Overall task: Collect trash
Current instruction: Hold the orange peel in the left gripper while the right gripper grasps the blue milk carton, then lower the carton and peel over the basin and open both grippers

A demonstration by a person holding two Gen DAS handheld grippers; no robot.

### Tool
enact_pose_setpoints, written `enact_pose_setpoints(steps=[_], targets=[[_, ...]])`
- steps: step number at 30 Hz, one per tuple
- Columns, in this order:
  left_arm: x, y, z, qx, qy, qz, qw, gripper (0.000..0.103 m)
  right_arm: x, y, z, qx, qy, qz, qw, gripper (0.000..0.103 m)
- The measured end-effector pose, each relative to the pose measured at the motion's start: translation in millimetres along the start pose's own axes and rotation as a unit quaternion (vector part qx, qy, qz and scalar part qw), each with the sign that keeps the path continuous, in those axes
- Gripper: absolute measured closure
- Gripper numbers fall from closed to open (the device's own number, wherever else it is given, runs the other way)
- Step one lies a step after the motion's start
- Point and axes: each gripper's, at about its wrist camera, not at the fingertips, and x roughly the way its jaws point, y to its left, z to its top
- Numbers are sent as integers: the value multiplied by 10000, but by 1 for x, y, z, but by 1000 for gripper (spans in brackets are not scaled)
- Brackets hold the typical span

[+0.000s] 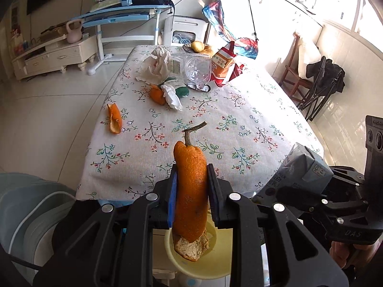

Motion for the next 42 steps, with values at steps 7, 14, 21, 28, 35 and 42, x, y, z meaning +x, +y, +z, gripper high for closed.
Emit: enact_pose_setpoints(steps=[7, 14, 21, 28, 35, 42], targets=[[-14, -6, -20, 50, 60, -93, 9999, 81, 29, 18, -35, -254, 587, -273, 9976, 66], [-17, -14, -45, 125, 241, -126, 9996, 81, 48, 33, -52, -638, 928, -688, 9913, 60], [-15, -16, -58, 93, 400, -125, 9991, 81, 30, 46, -48, -976, 516, -1531, 9820, 30], [-10, -19, -71, 78, 599, -128, 9981, 81, 7, 53, -33, -1202, 18, -2615, 9577, 13], [-6, -25, -81, 124, 736, -178, 9971, 81, -5, 68, -24, -1611, -308, -3516, 9217, 8], [-8, -32, -88, 190, 792, -226, 9964, 81, -17, 80, -23, -1826, -511, -3826, 9042, 8]])
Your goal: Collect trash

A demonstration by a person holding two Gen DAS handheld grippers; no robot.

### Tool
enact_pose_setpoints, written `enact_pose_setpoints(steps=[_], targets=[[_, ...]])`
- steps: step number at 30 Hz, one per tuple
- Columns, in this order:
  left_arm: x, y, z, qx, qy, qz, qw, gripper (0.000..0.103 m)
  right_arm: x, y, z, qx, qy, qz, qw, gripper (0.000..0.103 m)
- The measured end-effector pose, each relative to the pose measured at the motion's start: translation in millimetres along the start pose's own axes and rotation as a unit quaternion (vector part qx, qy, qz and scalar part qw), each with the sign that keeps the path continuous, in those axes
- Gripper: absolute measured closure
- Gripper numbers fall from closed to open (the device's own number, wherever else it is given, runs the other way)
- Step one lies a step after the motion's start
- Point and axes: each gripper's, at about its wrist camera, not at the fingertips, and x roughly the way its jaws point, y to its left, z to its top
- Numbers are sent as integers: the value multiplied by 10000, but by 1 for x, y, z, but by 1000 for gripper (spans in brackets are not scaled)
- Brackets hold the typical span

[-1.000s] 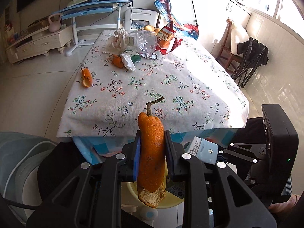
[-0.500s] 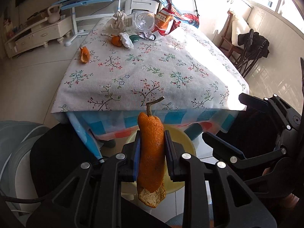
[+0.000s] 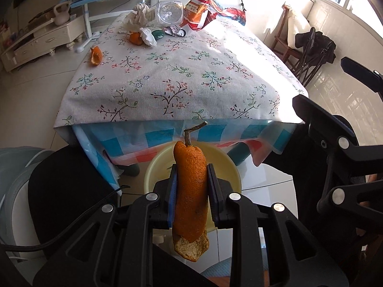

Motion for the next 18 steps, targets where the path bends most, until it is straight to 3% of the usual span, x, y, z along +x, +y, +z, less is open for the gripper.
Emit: enact_pose_setpoints(steps=[6, 10, 18], targets=[[4, -6, -8, 113, 156, -58, 9998, 79, -6, -3, 1, 27, -51, -99, 9999, 8], [1, -9, -12, 164, 135, -56, 9998, 61, -10, -2, 0, 87, -76, -106, 9999, 8], [-24, -3, -11, 80, -218, 101, 9997, 52, -24, -6, 2, 255, -240, -31, 9994, 8]])
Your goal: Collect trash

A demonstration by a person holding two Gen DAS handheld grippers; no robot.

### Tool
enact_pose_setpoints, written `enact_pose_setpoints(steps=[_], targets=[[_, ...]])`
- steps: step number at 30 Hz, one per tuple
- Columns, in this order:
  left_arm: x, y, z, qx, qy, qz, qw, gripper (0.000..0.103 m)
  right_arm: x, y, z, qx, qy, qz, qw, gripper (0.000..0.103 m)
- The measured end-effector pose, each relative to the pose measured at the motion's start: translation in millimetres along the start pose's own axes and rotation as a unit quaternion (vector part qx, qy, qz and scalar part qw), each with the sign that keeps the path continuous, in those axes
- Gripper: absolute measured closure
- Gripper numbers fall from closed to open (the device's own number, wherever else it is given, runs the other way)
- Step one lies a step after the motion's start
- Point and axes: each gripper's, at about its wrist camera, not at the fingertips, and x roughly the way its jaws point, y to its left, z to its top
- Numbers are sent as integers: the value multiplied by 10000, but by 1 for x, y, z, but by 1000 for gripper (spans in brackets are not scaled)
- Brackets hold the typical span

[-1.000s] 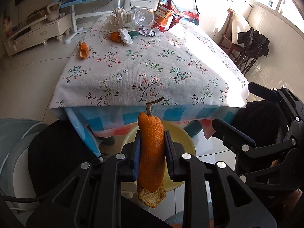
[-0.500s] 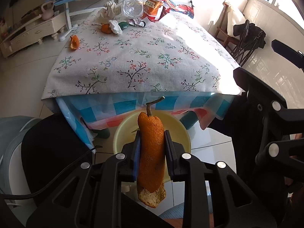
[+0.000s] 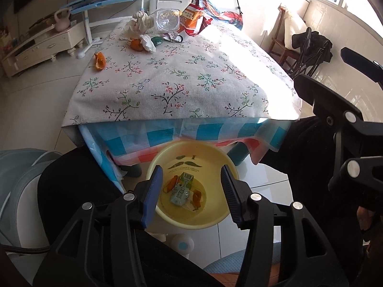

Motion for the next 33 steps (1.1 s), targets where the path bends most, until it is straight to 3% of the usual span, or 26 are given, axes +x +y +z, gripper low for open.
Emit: enact_pose_setpoints(steps=[2, 20, 33], targets=[[-7, 5, 0, -59, -140, 137, 9998, 47, -4, 0, 1, 24, -47, 8, 10000, 8], [-68, 45, 3, -779, -1148, 720, 9877, 33, -24, 13, 3, -135, -249, 38, 9996, 8], [-72, 49, 3, -841, -1250, 830, 9851, 30, -20, 17, 3, -163, -172, 165, 9996, 8]])
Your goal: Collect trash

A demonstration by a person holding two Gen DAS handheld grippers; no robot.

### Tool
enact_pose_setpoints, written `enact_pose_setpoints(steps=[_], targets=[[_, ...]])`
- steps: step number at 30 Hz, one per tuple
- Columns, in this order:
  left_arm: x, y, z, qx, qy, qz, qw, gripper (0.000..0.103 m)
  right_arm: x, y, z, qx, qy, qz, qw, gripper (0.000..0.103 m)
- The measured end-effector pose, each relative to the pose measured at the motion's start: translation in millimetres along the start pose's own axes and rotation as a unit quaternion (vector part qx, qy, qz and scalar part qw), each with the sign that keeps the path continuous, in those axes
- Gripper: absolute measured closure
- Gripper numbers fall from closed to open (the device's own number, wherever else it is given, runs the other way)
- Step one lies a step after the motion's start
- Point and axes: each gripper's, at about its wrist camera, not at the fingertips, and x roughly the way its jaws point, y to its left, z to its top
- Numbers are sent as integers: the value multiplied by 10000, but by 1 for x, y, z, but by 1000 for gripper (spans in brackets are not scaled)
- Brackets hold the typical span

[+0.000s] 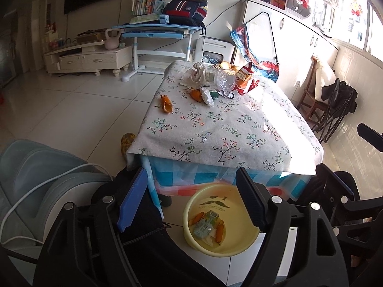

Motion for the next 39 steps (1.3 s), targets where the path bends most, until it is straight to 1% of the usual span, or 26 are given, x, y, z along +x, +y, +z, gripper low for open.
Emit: enact_pose_setpoints(steps=[7, 18, 24, 32, 39], targets=[[8, 0, 3, -19, 34, 27, 10000, 28, 8, 0, -3, 81, 184, 249, 9995, 8], [33, 11, 8, -168, 221, 119, 9995, 27, 19, 6, -1, 90, 496, 662, 9965, 8], [44, 16, 15, -270, 244, 175, 9992, 27, 17, 10, 5, -21, 546, 834, 9950, 8], [55, 20, 27, -342, 224, 241, 9989, 27, 11, 13, 18, -154, 467, 1043, 9933, 8], [63, 19, 37, -359, 202, 308, 9987, 27, 14, 19, 24, -291, 461, 1225, 9910, 8]])
